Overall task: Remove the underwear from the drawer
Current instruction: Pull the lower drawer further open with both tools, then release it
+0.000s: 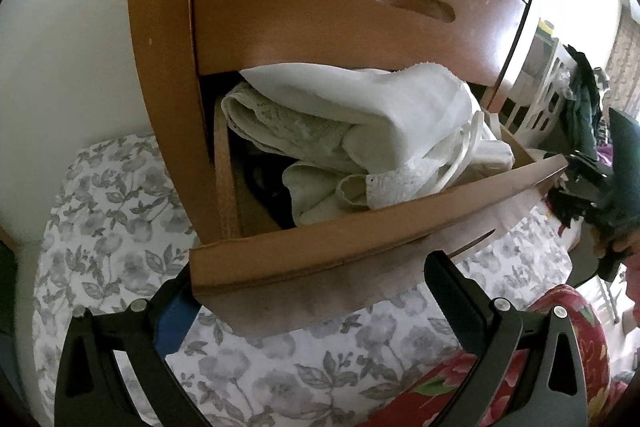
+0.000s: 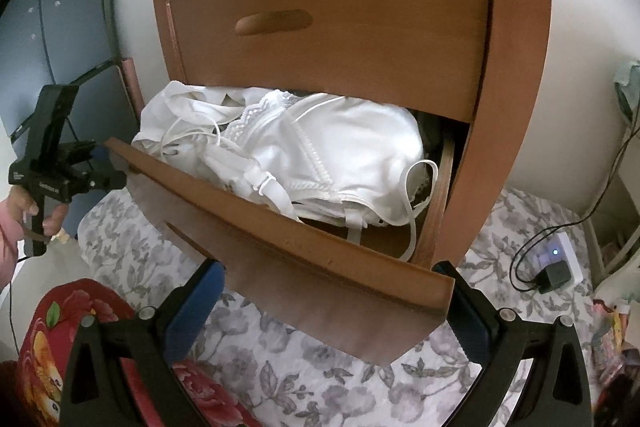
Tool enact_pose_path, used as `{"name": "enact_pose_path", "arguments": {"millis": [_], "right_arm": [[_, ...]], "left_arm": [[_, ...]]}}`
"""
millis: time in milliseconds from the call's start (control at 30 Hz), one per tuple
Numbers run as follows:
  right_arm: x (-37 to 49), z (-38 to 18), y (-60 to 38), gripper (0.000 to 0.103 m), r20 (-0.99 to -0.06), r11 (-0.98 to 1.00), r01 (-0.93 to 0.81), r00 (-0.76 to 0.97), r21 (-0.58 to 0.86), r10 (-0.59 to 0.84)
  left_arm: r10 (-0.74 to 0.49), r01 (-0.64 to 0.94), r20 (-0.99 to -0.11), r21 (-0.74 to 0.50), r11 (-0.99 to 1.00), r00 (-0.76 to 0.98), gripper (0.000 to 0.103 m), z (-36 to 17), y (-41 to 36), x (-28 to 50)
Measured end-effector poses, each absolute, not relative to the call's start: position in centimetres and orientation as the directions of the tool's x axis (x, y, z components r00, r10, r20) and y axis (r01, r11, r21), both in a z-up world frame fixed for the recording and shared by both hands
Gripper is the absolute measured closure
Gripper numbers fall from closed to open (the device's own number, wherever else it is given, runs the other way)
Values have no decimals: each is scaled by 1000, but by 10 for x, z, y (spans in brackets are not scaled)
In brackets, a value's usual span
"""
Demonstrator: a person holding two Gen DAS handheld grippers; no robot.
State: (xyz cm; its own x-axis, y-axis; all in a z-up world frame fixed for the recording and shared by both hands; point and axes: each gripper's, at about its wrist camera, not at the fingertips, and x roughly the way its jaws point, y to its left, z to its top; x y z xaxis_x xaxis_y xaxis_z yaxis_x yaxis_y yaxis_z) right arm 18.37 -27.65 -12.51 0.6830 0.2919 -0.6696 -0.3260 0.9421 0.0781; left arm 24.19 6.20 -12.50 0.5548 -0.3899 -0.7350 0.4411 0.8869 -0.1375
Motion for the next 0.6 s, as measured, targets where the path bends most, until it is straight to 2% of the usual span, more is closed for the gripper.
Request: {"name": "enact_pose_path", "arguments": {"millis": [233,600], "right_arm": [[184,-124,-277,0,-669,934,-351,678,69,305],[183,-125,-277,0,-678,925,-375,666,56,311]], "left_arm": [[-347,465,-748,-59,883,565,0,-125,47,244],[-361,483,-754,-67,873,548,0,-121,46,237]]}}
